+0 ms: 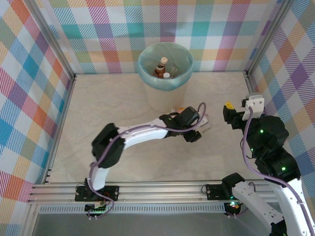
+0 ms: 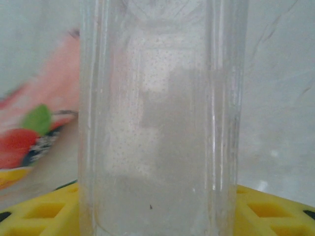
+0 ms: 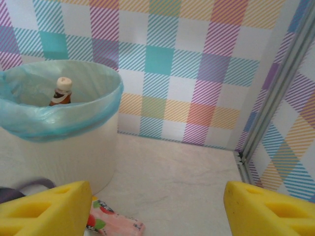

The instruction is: Put the plastic bottles in the bin

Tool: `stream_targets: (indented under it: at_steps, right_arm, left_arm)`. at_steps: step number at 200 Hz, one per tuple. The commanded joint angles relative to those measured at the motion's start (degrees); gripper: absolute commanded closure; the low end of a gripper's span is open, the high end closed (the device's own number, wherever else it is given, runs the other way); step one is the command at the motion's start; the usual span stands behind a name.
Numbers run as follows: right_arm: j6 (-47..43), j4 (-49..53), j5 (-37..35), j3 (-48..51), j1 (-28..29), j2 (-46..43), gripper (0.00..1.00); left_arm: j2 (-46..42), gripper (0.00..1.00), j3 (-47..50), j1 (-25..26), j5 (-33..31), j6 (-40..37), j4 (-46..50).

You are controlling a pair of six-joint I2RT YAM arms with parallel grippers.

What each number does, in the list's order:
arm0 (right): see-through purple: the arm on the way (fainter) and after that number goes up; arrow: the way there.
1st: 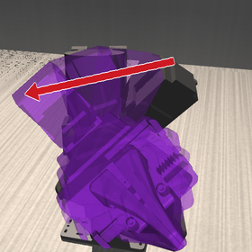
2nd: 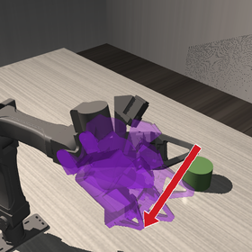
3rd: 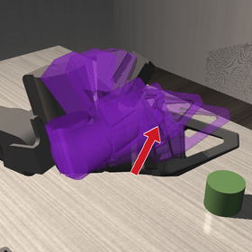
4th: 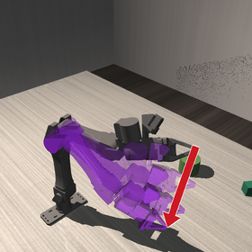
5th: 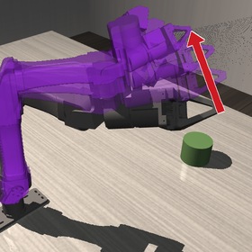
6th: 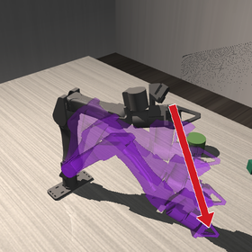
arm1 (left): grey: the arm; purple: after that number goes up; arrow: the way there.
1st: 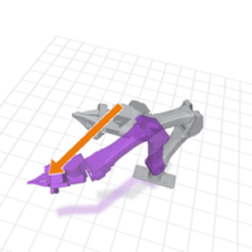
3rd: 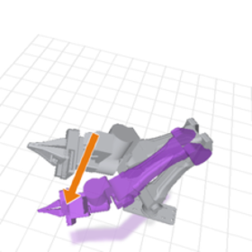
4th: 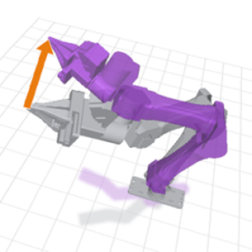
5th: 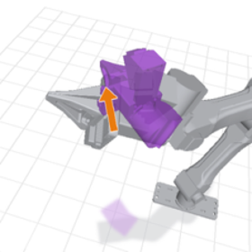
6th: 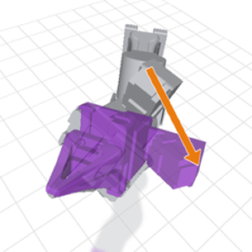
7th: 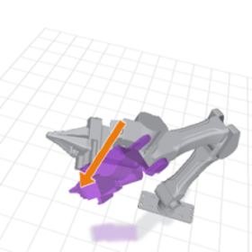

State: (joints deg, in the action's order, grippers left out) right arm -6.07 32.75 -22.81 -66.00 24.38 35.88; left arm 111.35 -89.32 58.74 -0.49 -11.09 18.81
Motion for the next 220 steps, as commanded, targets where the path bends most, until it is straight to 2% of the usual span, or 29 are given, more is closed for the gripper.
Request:
stream_targets:
  at_steps: [1,59,97,131,183,220]
  right_arm:
    - [3.1,-0.4,5.1,-2.7,-0.2,1.8,0.29]
    - [7.3,-8.7,25.5,-3.4,-0.1,6.2,0.29]
    - [11.9,-14.7,40.8,-4.3,-0.1,11.5,0.28]
    - [16.0,-17.9,53.0,-6.3,0.0,16.9,0.27]
    - [19.9,-18.4,54.9,-7.6,1.1,21.3,0.26]
    - [20.3,-17.3,57.0,-7.6,2.4,24.1,0.20]
  left_arm:
    - [-11.4,0.41,6.0,-0.1,-0.5,2.6,-7.8]
    - [-37.3,0.43,23.8,-0.1,-6.7,6.5,-11.4]
    - [-51.6,0.43,29.3,-0.1,-10.6,6.7,-9.5]
    - [-59.1,0.42,31.8,-0.1,-14.7,5.4,-5.7]
    - [-65.2,0.42,35.8,-0.1,-15.6,4.4,-5.3]
    - [-66.9,0.42,36.4,-0.1,-14.2,4.0,-6.0]
